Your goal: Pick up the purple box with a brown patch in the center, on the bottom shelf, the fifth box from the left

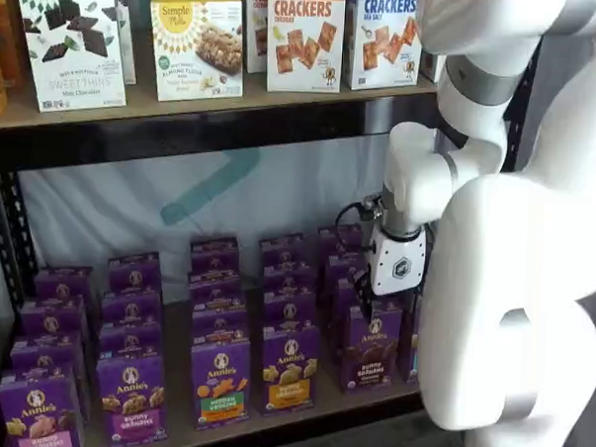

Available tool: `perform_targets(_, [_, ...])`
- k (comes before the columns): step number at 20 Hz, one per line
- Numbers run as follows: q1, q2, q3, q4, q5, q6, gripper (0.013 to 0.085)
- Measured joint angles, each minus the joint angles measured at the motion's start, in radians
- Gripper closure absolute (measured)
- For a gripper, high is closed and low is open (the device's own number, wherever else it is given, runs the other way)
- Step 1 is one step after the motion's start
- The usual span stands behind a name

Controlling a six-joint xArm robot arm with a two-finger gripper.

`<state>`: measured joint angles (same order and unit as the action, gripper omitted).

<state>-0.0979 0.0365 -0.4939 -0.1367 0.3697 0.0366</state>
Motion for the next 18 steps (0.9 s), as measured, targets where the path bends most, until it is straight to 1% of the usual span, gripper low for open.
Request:
perform_targets(3, [-0.003, 0.053, -0.035, -0.027, -0.003, 0.022, 0.0130])
perform_targets(6, [-0.006, 0.100, -0.061, -0.017, -0.021, 0.010, 0.0130])
perform_targets(9, [-0.012, 0.148, -0.094, -0.024, -0.036, 0.011, 0.0130])
perform_targets(13, [-0.020, 0.227, -0.166, -0.059, -0.035, 0.036, 0.0130])
perform_targets(18, [-0.028, 0.296, -0.239, -0.102, -0.031, 0.068, 0.0130])
